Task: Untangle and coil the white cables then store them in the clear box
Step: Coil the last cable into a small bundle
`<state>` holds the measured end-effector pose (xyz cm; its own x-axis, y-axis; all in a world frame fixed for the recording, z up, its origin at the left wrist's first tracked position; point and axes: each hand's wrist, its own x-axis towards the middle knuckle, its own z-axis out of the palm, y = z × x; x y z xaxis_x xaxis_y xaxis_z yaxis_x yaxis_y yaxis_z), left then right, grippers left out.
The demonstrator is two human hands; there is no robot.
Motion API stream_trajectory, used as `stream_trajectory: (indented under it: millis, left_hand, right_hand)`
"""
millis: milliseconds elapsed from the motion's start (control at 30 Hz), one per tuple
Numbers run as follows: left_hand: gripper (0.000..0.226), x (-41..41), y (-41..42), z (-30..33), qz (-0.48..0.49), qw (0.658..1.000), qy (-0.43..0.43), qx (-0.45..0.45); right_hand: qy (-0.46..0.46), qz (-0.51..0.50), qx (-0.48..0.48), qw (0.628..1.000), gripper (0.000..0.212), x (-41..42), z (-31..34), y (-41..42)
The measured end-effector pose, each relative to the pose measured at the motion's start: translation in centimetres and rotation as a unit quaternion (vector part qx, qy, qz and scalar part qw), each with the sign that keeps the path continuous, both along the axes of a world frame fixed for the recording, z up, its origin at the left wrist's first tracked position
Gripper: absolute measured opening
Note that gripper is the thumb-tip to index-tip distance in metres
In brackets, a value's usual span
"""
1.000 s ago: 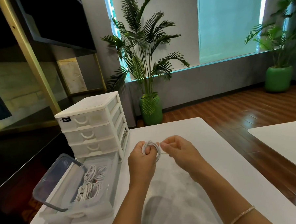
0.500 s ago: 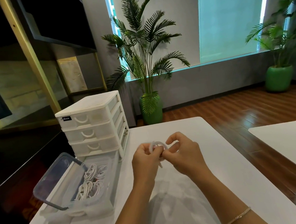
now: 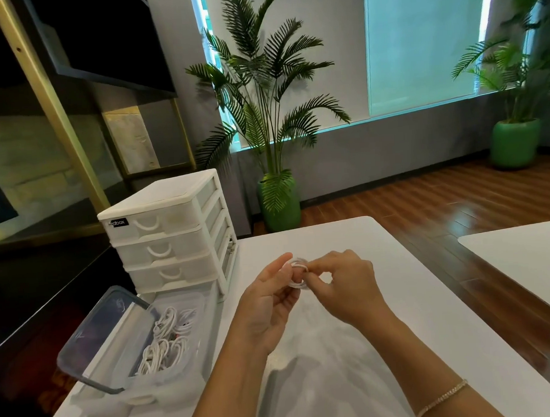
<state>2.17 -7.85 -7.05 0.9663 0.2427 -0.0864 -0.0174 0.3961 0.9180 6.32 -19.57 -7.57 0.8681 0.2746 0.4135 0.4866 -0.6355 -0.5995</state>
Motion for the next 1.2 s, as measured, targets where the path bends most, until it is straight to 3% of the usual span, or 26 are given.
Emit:
stream_trajectory:
  millis: [67, 200, 300, 433, 600, 733, 1000, 1200]
  left_hand:
    - [0.016, 0.0, 0.1, 0.0, 0.008, 0.992, -0.001, 0.123]
    - [0.034, -0.1, 0.6, -0.3, 0.08, 0.927, -0.01, 0.366]
    - [0.029, 0.1, 0.6, -0.8, 0.128, 0.879, -0.031, 0.458]
    - [0.025, 0.6, 0.6, -1.5, 0.176, 0.811, -0.05, 0.556]
    - [0.026, 0.6, 0.6, -1.7, 0.18, 0.765, -0.062, 0.616]
    - [0.016, 0.6, 0.7, -1.6, 0.169, 0.78, -0.033, 0.601]
    - [0.02, 0.7, 0.5, -1.5, 0.055, 0.916, -0.03, 0.396]
    - [0.014, 0.4, -0.1, -1.9, 0.028, 0.948, -0.081, 0.306]
  right_hand:
    - [0.028, -0.003, 0.009, 1.0, 0.026, 0.3, 0.1, 0.0]
    - [0.188, 0.05, 0.112, 0.974, 0.019, 0.2, 1.0, -0.3]
    - [0.253, 0.09, 0.19, 0.945, 0.032, -0.1, 1.5, -0.2]
    - [0.234, 0.09, 0.205, 0.946, 0.041, -0.3, 1.3, 0.0]
    - [0.258, 0.076, 0.262, 0.927, 0.031, -0.3, 1.2, 0.2]
    - [0.278, 0.068, 0.287, 0.914, 0.027, -0.2, 1.1, 0.2]
    - [0.212, 0.017, 0.26, 0.942, 0.026, 0.6, 0.7, -0.4]
    - [0.256, 0.038, 0.229, 0.938, 0.02, 0.9, 0.7, -0.9]
